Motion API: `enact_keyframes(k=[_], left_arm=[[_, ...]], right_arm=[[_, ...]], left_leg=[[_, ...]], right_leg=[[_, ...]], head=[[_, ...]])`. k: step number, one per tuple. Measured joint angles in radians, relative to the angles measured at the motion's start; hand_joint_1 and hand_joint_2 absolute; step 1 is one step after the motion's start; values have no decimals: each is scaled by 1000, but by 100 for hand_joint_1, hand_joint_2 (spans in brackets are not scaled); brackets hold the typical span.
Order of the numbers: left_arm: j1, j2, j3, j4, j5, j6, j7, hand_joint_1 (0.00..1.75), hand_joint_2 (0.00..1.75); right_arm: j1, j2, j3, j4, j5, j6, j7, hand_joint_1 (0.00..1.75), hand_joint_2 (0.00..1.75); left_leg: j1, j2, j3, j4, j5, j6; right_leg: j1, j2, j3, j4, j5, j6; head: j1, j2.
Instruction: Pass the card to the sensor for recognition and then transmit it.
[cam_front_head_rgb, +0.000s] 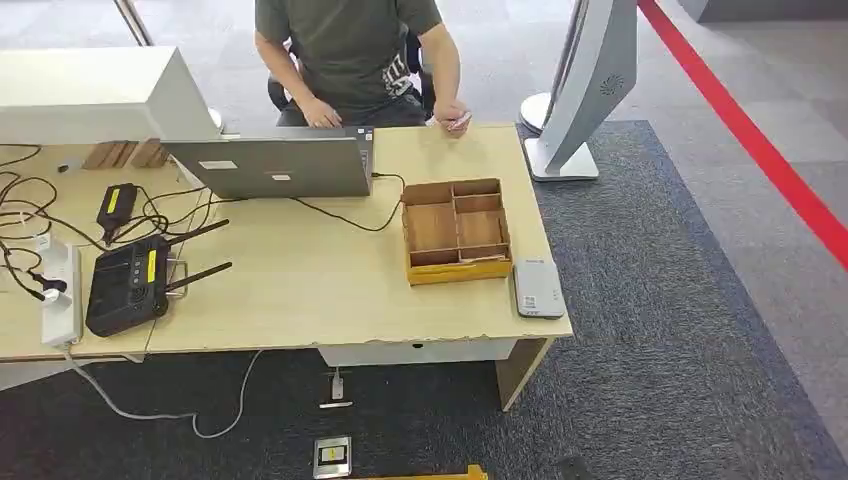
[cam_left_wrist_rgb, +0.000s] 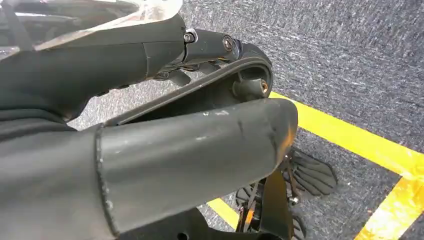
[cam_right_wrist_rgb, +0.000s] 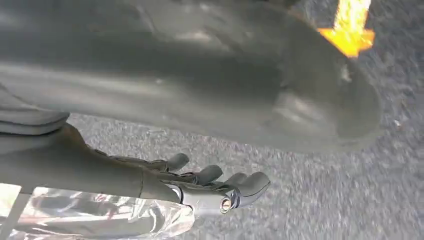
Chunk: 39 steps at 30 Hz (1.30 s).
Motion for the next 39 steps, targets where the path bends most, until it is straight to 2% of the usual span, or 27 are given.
enact_keyframes(k=[5,8,10,16,19,22,23,25,26,30,33,36,39], left_arm=[[0,0,0,0,14,9,-3,0,0],[0,-2,1,0,21,11,-13,0,0],[0,-4,2,0,24,11,-21,0,0],[0,-6,5,0,29,11,-27,0,0],[0,-6,10,0,33,15,-28,0,0],[0,-7,16,0,37,15,-28,0,0],[0,-8,18,0,36,15,-30,0,0],[0,-8,18,0,29,12,-30,0,0],[1,-8,18,0,27,11,-30,0,0],[3,-3,18,0,3,-11,-30,0,0],[-2,2,18,0,-11,-28,-30,0,0],[-3,5,17,0,-17,-39,-33,0,0],[-1,8,17,0,-22,-44,-33,0,0]], right_arm=[[-2,-12,-26,-2,-68,-101,-112,0,0],[-5,-21,-47,-8,-109,-134,-178,0,0],[-6,-26,-62,-11,-146,-161,-246,0,0],[-17,-50,-106,-26,-226,-171,-459,0,0],[-19,-54,-111,-40,-238,-177,-518,0,0],[-17,-50,-111,-56,-248,-197,-542,0,0],[-9,-44,-106,-75,-267,-217,-535,0,0],[35,-36,-68,-154,-326,-261,-469,0,0],[65,-37,-39,-205,-345,-282,-424,0,175],[189,-64,87,-514,-236,-309,-93,0,175],[195,-119,190,-767,-192,-313,82,0,175],[163,-182,279,-971,-186,-315,192,0,175],[145,-229,344,-1126,-192,-315,223,0,175]], left_leg=[[0,0,0,0,0,0],[0,0,0,0,0,0],[0,0,0,0,0,0],[0,0,0,0,0,0],[0,0,0,0,0,0],[0,0,0,0,0,0],[0,0,0,0,0,0],[0,-3,0,0,0,0],[0,-3,0,0,0,0],[-1,-2,-3,-1,0,0],[-2,1,-1,0,0,0],[-3,1,-1,0,3,2],[-3,-2,-1,0,5,2]], right_leg=[[0,0,0,0,0,0],[0,0,0,0,0,0],[0,0,0,0,0,0],[0,0,0,0,0,0],[0,0,0,0,0,0],[0,0,0,0,0,0],[0,0,0,0,0,0],[0,-2,1,0,0,0],[0,-3,2,0,0,0],[-1,-2,1,2,0,0],[-3,1,0,1,0,0],[-3,0,0,0,2,1],[-3,-1,1,0,3,1]], head=[[0,0],[0,0],[0,0],[0,0],[0,0],[0,0],[0,0],[0,0],[0,0],[1,0],[-2,0],[0,0],[0,0]])
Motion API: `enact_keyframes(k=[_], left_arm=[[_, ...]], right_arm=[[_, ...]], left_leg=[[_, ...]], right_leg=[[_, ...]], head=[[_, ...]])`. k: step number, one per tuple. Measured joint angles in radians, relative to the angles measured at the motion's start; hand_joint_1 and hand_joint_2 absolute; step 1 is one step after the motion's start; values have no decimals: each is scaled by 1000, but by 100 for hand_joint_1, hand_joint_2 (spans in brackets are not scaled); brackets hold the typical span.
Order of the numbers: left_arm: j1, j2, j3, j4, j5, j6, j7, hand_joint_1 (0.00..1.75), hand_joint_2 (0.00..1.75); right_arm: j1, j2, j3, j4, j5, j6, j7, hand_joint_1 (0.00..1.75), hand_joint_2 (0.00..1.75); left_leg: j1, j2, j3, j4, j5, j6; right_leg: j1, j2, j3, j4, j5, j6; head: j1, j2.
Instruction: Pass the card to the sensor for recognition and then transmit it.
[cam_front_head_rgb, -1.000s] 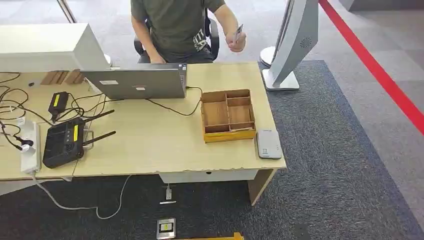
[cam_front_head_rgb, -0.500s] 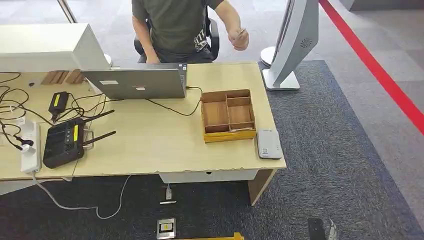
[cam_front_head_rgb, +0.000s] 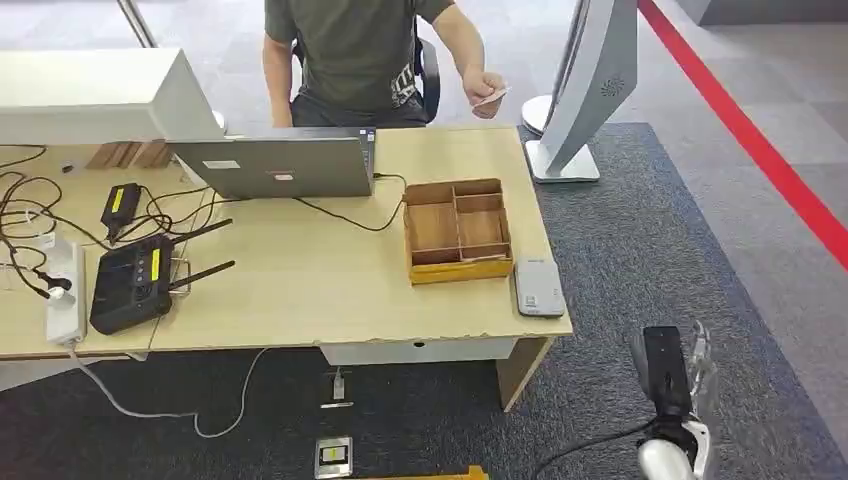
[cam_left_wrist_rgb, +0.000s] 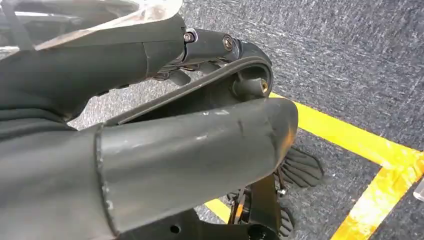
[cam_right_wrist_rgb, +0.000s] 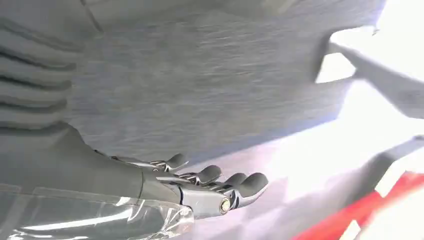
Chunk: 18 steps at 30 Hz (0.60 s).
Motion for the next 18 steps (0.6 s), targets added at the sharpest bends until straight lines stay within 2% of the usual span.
enact_keyframes(k=[4,8,9,11,13,14,18], left_arm=[[2,3,-2,0,-14,-13,-1,0,0],[1,6,-12,0,-44,-35,5,0,0],[1,7,-16,0,-54,-41,8,0,0],[0,10,-29,0,-85,-58,16,0,0],[-3,12,-44,0,-103,-71,19,0,0],[-5,12,-50,0,-106,-74,18,0,0],[-6,12,-74,0,-117,-82,12,0,0]], right_arm=[[-32,-77,55,-156,-47,0,37,0,175],[-118,-196,87,-249,-132,24,105,0,175],[-150,-227,89,-261,-156,52,114,0,175],[-242,-291,95,-264,-194,172,117,0,175],[-363,-342,105,-247,-177,288,106,0,175],[-420,-366,110,-235,-152,324,96,0,175],[-582,-391,173,-212,70,374,128,0,175]], left_leg=[[0,1,-1,0,1,-1],[-1,2,-1,0,1,-1],[-1,2,-1,0,1,0],[-3,2,-3,0,1,0],[-3,3,-4,0,3,1],[-4,4,-6,0,4,1],[-2,1,-7,0,5,0]], right_leg=[[0,0,-1,0,1,-1],[-1,1,-2,0,2,0],[-1,1,-2,0,2,0],[-3,2,-4,1,4,0],[-4,3,-7,1,5,1],[-4,3,-8,1,6,2],[-2,1,-8,2,6,1]], head=[[0,0],[0,0],[0,0],[0,0],[-1,0],[-1,0],[0,0]])
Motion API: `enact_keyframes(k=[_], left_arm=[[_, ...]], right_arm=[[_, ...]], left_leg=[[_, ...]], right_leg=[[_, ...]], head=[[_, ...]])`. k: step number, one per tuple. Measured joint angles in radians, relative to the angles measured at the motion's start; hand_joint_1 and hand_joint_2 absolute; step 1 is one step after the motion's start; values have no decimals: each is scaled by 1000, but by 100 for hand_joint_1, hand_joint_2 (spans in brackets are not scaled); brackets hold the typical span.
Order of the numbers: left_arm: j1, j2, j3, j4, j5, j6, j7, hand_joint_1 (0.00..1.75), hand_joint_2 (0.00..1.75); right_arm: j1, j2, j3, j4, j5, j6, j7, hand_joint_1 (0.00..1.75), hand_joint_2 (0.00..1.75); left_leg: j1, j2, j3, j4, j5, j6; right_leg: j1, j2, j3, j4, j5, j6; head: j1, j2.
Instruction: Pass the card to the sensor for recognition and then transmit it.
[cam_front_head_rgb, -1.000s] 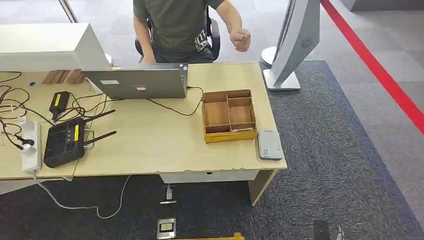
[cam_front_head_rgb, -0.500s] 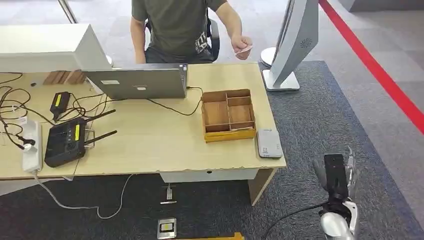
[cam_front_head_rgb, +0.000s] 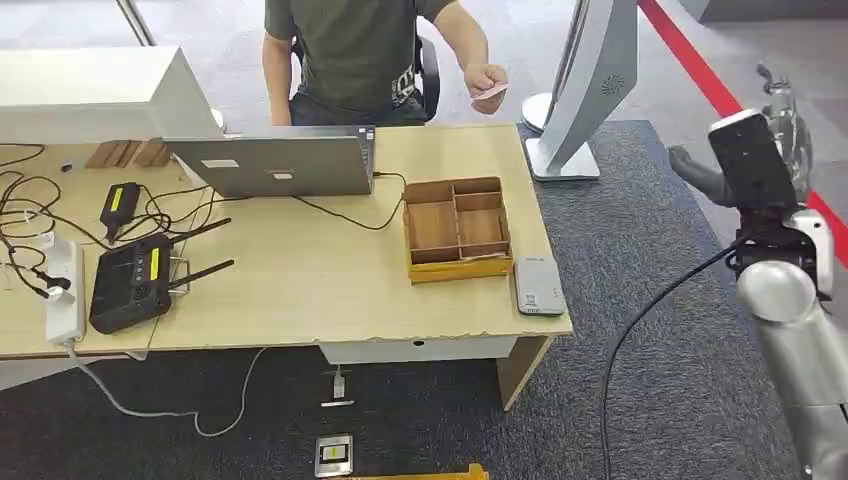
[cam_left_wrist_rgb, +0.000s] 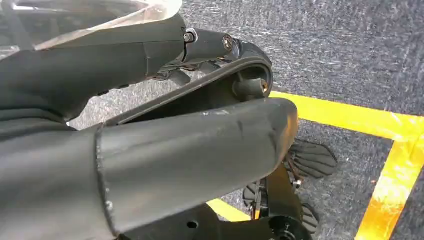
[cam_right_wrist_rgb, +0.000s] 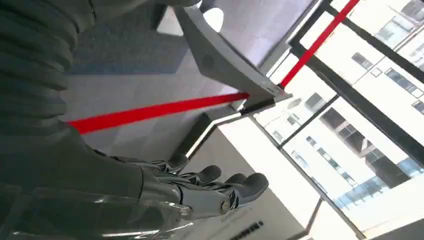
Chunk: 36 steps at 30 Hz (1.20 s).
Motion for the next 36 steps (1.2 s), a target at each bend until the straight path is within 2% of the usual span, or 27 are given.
enact_keyframes(k=[3,6,9,14,21,36], left_arm=[[-4,0,-16,0,-7,-3,-3,0,0],[-12,-1,-31,0,-16,-10,-5,0,0],[-11,-2,-47,0,-19,-13,-5,0,0],[-12,-2,-65,0,-20,-15,-2,0,0],[-11,-2,-79,0,-13,-15,0,0,0],[-11,-2,-103,0,-19,-18,0,0,0]], right_arm=[[-93,14,84,19,264,46,37,0,175],[-159,41,161,47,431,85,47,0,175],[-196,79,222,88,535,109,42,0,175],[-220,128,279,169,617,123,37,0,175],[-226,166,314,267,650,119,37,0,175],[-234,191,342,381,651,97,29,0,175]], left_leg=[[0,0,-2,0,0,0],[2,-1,-2,0,1,-1],[2,-1,-3,0,1,-1],[2,-1,-4,0,1,-1],[2,-1,-5,0,1,-1],[2,-1,-4,0,1,-1]], right_leg=[[0,0,-2,1,0,-1],[2,-1,-3,1,0,-1],[2,-1,-4,1,0,-1],[2,-1,-4,1,0,-1],[2,-1,-5,1,0,-1],[2,-1,-5,1,0,-1]], head=[[0,0],[-1,0],[-1,0],[-1,0],[-1,0],[-1,0]])
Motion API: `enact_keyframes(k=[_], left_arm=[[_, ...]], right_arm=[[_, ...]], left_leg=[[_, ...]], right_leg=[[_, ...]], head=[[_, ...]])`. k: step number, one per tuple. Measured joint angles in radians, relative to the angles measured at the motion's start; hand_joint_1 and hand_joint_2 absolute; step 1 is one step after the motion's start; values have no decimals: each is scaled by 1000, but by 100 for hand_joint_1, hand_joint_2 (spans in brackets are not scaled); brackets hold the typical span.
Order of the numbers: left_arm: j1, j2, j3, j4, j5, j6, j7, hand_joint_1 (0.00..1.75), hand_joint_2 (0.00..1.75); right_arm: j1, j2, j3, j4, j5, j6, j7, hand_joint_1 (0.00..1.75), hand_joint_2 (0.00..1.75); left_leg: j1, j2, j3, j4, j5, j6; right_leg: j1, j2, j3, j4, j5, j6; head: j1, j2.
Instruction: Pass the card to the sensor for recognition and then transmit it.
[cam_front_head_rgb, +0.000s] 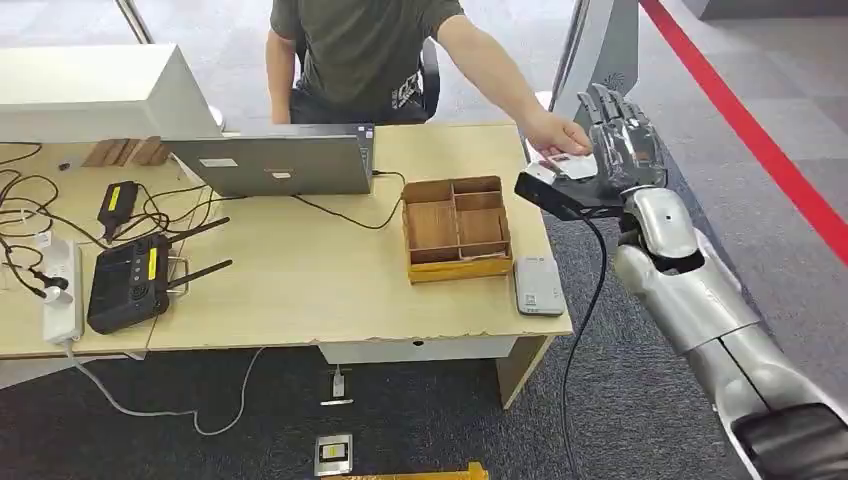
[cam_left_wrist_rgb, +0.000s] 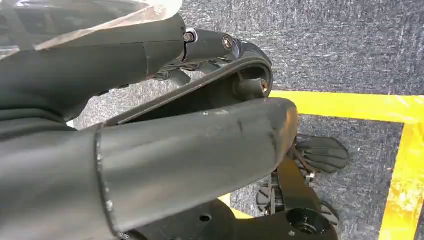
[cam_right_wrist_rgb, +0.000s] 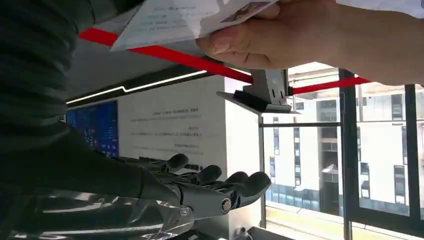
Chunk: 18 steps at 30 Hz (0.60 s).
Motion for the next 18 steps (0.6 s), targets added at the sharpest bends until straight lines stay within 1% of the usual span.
enact_keyframes(k=[3,4,5,16,18], left_arm=[[0,0,-1,0,0,-3,-2,0,0],[0,0,-1,0,0,-3,-3,0,0],[0,0,-1,0,0,-3,-5,0,0],[0,0,-9,0,0,-8,-5,0,0],[0,0,-11,0,3,-8,-5,0,0]], right_arm=[[0,3,2,10,5,-6,-2,0,175],[0,4,2,12,5,-8,-3,168,175],[0,5,3,13,5,-10,-3,175,175],[11,5,8,22,-20,-7,-3,175,175],[11,4,10,22,-34,-8,-11,175,175]], left_leg=[[0,0,0,0,0,0],[0,0,0,0,0,0],[0,0,0,0,0,0],[0,0,0,0,0,0],[0,0,0,0,0,0]], right_leg=[[0,0,0,0,0,0],[0,0,0,0,0,0],[0,0,0,0,0,0],[0,0,0,0,0,0],[0,0,0,0,0,0]], head=[[0,0],[0,0],[0,0],[0,0],[0,0]])
